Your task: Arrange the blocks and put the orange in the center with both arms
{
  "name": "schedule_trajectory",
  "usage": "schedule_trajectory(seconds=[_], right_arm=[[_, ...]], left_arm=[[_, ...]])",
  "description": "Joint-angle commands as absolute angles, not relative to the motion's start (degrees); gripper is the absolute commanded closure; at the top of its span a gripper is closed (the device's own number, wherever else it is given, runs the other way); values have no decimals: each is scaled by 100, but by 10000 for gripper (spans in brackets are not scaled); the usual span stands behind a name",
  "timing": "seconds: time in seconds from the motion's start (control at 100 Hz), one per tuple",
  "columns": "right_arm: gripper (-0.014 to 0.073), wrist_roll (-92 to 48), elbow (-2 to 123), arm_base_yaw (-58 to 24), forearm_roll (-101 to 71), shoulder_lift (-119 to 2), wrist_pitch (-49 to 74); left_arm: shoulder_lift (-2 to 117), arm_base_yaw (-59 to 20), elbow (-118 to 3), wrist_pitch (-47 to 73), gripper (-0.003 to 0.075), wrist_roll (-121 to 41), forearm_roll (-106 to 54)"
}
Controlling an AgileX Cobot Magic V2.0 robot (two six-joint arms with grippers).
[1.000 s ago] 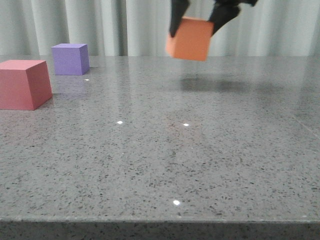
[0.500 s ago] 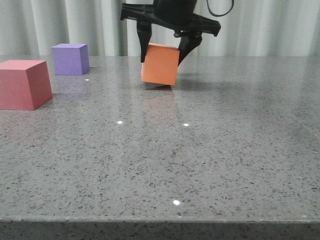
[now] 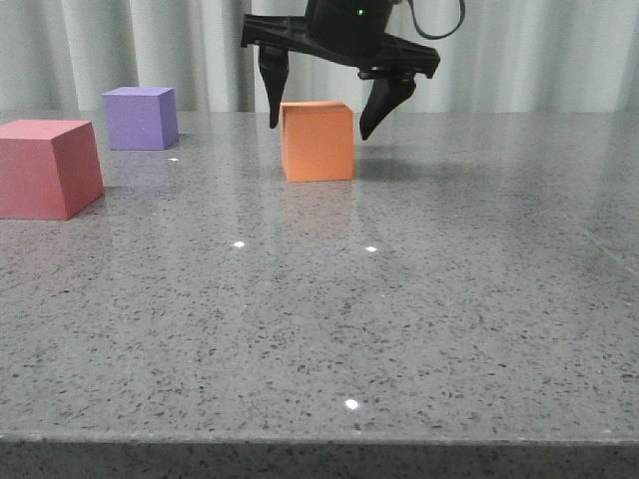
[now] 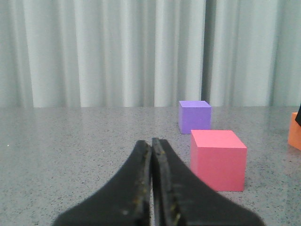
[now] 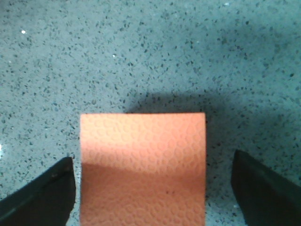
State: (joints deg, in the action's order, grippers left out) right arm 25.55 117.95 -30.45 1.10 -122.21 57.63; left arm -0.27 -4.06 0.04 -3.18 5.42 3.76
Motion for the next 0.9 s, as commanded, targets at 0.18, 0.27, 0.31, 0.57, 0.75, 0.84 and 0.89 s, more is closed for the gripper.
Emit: schedule_trajectory(seconds=[0.18,0.27,0.31,0.57,0.75,0.84,0.89], right_arm=[[-72,1986,12265,-2946,330,-11525,5778],[-72,1830,12259,-2790,330,-11322,5912],[-72,1775,12237,-2705,355,-11229,5986],[-72,1555,10989,-2145,904,-10108,5721],[-72,1555,9173,-1522,918,-8761,4803],[-72,1555,8347,-1182,918,-8091,4490],[-72,1555,7946,-1001,924,-7730,4353]], left_arm=[[-191,-406,253,-787,739,583,356],[-191,-406,253,-787,739,583,356],[-191,-406,253,-787,739,583,356],[-191,-406,253,-787,739,583,356],[-191,-406,253,-787,739,583,356],[-191,-406,253,-787,739,583,356],[-191,-406,253,-787,739,583,356]])
